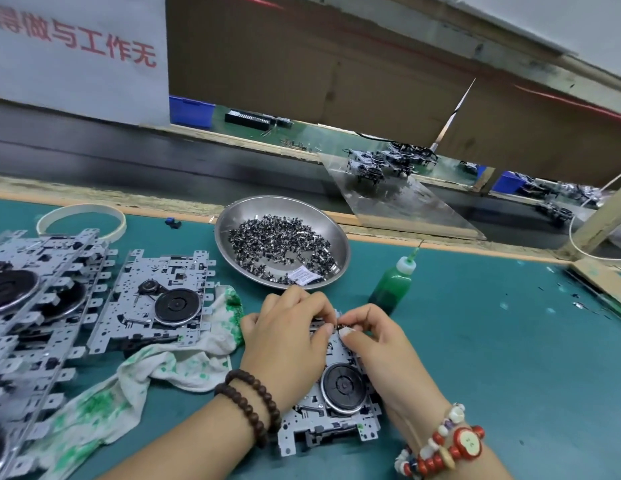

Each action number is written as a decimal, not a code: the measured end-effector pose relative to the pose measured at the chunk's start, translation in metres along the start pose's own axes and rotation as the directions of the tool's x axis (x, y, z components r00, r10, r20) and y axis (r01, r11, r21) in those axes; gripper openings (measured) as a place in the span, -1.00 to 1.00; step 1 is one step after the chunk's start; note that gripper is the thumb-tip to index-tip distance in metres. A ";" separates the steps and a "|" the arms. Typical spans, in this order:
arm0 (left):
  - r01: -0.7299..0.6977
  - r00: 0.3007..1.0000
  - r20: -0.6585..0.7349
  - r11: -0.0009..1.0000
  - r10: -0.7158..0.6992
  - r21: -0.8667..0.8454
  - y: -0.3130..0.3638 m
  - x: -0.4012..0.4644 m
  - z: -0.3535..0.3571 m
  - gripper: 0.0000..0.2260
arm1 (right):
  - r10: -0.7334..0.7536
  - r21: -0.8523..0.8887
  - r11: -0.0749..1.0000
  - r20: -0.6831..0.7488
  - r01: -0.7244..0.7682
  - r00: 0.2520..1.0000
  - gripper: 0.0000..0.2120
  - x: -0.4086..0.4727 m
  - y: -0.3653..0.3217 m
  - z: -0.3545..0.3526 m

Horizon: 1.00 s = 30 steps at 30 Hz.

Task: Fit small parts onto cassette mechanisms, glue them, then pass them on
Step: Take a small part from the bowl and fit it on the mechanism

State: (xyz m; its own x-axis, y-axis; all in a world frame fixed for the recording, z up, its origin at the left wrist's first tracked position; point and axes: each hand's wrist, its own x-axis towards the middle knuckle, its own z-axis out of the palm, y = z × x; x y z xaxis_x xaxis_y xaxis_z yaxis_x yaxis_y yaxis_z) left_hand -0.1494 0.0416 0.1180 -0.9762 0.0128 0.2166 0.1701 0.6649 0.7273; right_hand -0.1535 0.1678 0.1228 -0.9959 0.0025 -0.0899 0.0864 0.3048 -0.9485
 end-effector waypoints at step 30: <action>-0.191 0.981 0.027 0.951 0.190 0.242 -0.002 -0.010 -0.003 -0.81 | 0.054 0.069 0.996 0.016 -0.055 0.998 -0.83 0.003 -0.002 -0.002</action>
State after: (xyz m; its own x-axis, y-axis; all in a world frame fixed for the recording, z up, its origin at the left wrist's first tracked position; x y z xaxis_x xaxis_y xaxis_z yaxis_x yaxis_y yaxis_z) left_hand -0.1393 0.0380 0.1167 -0.9292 0.1594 0.3334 0.3158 0.8110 0.4925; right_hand -0.1566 0.1690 0.1246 -0.9894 0.0040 -0.1454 0.1421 0.2381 -0.9608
